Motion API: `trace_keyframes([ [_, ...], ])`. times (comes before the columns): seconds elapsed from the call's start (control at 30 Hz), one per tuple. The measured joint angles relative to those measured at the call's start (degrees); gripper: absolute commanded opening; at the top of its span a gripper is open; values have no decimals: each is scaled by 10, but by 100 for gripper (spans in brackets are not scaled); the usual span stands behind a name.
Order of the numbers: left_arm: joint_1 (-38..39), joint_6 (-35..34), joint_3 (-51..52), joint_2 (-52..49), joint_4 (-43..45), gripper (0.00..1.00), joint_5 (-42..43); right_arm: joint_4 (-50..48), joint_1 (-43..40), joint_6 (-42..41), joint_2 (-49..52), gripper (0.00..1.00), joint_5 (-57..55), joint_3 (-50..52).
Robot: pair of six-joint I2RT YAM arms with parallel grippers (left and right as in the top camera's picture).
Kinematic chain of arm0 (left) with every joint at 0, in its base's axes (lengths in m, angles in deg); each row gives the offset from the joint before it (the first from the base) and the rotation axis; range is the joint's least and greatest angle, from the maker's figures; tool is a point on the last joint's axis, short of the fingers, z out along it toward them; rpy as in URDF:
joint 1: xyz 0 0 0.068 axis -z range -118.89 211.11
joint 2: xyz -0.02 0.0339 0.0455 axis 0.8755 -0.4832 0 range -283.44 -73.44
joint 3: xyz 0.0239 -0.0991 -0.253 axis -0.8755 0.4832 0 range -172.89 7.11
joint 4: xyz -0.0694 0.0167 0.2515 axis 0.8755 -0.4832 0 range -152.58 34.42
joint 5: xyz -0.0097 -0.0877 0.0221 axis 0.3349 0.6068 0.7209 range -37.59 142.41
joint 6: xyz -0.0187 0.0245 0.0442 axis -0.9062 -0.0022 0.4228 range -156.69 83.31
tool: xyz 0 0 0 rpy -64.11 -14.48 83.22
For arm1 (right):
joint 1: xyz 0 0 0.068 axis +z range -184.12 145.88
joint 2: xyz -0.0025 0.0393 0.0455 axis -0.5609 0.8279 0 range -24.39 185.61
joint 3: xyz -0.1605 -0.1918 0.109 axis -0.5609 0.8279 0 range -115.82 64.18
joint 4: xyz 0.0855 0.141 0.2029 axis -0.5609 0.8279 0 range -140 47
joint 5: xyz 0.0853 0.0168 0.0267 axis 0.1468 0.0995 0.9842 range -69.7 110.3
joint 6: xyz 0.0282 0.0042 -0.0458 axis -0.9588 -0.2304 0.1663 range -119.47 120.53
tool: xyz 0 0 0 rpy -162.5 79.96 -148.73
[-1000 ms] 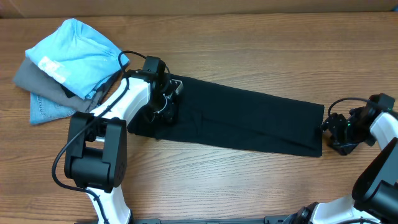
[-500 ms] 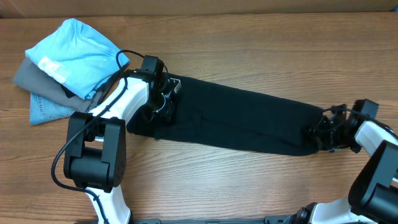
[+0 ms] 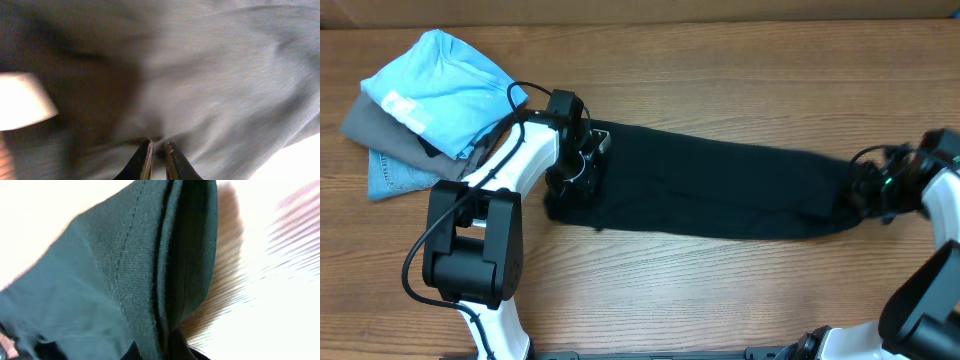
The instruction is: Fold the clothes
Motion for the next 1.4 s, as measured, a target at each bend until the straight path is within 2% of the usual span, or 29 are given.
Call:
trace_keyframes([
  [0.17,0,0,-79,0,-46,15,0,32,17,0,-17,4,-18,-72],
  [0.37,0,0,-146,0,-72,16,0,35,118,-5,-18,4,-28,-76],
  [0.6,0,0,-154,0,-87,16,0,-5,261,-50,-18,4,-33,-76],
  [0.77,0,0,-154,0,-90,15,0,-26,335,-83,-14,5,-57,-76],
  [1.07,0,0,-154,0,-91,15,0,-42,410,-135,41,5,-92,-76],
  [1.1,0,0,-154,0,-91,15,0,-44,414,-138,49,7,-91,-76],
  [1.23,0,0,-154,0,-91,15,0,-57,429,-151,77,28,-84,-76],
  [1.4,0,0,-154,0,-91,15,-2,-105,455,-124,80,34,-27,-76],
])
